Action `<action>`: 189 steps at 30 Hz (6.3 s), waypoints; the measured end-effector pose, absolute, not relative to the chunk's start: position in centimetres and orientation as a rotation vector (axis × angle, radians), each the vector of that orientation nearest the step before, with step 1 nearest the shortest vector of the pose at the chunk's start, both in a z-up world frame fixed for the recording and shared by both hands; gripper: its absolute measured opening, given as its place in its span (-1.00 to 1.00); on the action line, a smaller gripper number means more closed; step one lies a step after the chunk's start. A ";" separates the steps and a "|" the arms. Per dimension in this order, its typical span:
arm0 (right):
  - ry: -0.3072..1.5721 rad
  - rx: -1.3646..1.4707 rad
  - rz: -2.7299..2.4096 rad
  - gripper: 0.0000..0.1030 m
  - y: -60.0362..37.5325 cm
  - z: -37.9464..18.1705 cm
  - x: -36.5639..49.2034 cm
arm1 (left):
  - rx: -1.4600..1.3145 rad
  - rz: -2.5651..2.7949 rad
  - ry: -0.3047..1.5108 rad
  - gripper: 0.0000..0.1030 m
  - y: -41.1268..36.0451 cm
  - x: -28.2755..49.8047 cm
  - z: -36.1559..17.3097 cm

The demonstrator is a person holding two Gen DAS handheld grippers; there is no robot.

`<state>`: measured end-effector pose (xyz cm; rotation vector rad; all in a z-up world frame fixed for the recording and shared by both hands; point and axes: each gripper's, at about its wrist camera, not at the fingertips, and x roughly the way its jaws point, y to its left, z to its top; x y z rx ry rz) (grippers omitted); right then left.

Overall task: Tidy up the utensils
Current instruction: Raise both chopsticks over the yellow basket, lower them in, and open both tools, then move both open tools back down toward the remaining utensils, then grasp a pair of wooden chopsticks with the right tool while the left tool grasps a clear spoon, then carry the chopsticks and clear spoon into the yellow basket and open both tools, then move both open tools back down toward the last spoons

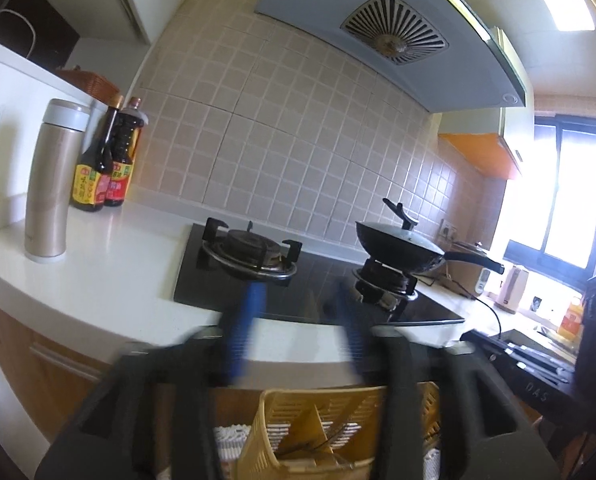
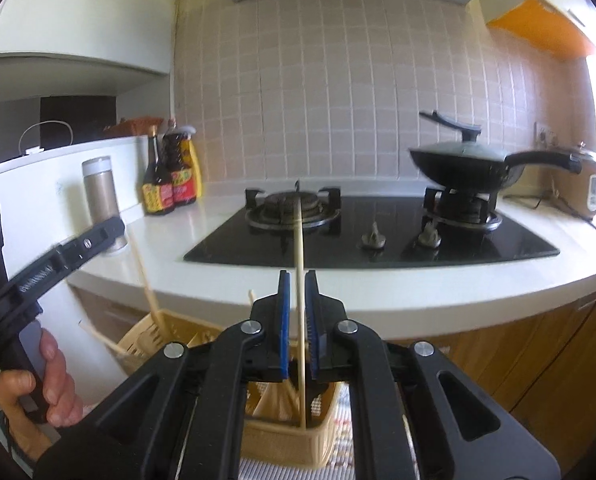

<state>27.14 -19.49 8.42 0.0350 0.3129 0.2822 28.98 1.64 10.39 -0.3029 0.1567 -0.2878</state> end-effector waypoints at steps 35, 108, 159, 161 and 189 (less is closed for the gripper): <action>1.066 -0.036 0.422 0.27 -16.5 1.8 15.1 | -0.277 -0.275 0.919 0.59 4.5 15.6 3.5; 1.059 -0.227 0.444 -0.80 -11.2 0.7 14.4 | 0.062 -0.287 0.832 -0.80 -0.6 14.6 4.2; 0.214 -0.044 0.220 -0.80 -18.2 8.6 28.3 | -0.209 -0.208 0.112 -0.79 -0.8 30.0 9.8; 0.222 -0.036 0.225 -0.80 -18.2 8.4 28.4 | -0.206 -0.206 0.114 -0.78 -0.7 30.1 9.8; 0.400 -0.062 0.327 -0.06 -18.0 11.1 16.3 | -0.283 -0.325 0.203 0.27 4.6 17.2 16.9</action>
